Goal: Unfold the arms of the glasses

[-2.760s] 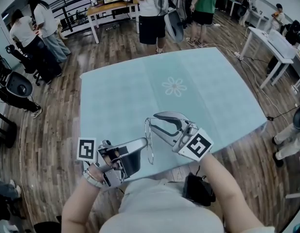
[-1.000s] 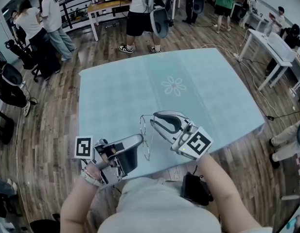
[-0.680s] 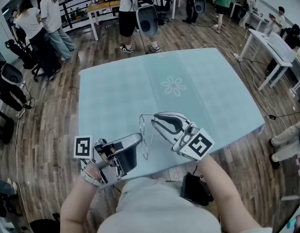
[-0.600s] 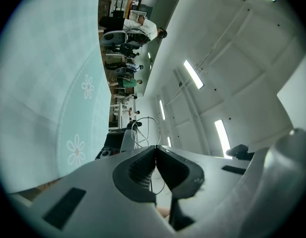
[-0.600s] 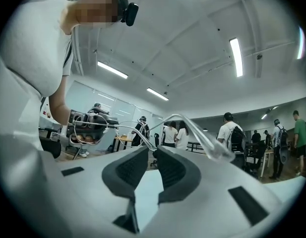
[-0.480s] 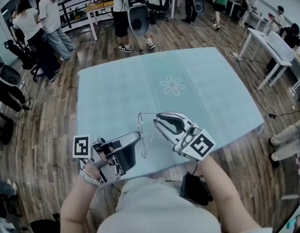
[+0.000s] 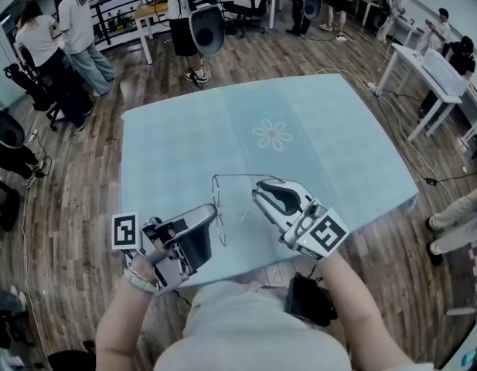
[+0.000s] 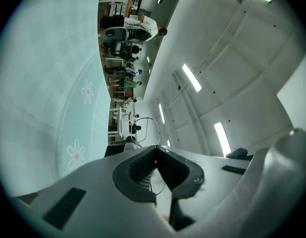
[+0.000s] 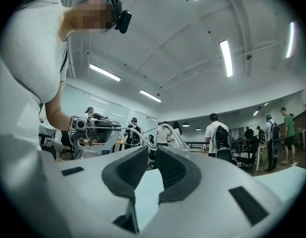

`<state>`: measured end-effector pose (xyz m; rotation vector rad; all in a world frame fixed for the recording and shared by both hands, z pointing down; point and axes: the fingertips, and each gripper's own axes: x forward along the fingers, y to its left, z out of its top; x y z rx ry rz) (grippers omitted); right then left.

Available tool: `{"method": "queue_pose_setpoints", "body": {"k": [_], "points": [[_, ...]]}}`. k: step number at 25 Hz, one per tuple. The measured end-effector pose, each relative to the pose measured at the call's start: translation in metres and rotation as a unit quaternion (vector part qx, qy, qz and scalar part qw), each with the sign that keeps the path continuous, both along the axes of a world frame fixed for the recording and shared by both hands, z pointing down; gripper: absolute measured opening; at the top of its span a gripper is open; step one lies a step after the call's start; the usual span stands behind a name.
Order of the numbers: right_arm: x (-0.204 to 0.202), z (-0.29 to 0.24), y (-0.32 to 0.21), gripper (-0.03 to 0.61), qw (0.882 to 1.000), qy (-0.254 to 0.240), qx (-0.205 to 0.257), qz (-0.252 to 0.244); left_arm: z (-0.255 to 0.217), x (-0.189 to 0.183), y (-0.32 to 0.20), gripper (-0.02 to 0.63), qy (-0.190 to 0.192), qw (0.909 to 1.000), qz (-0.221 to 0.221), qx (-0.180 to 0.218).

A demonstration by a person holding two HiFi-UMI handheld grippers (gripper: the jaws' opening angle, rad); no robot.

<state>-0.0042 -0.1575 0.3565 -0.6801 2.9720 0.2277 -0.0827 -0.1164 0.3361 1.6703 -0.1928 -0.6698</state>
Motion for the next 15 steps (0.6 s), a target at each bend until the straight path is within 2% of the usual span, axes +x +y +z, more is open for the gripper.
{"method": "queue_pose_setpoints", "body": {"k": [15], "points": [[0.019, 0.002, 0.011, 0.063, 1.0, 0.006, -0.005, 0.002, 0.003, -0.007, -0.004, 0.011, -0.003, 0.9997, -0.026, 0.001]]}}
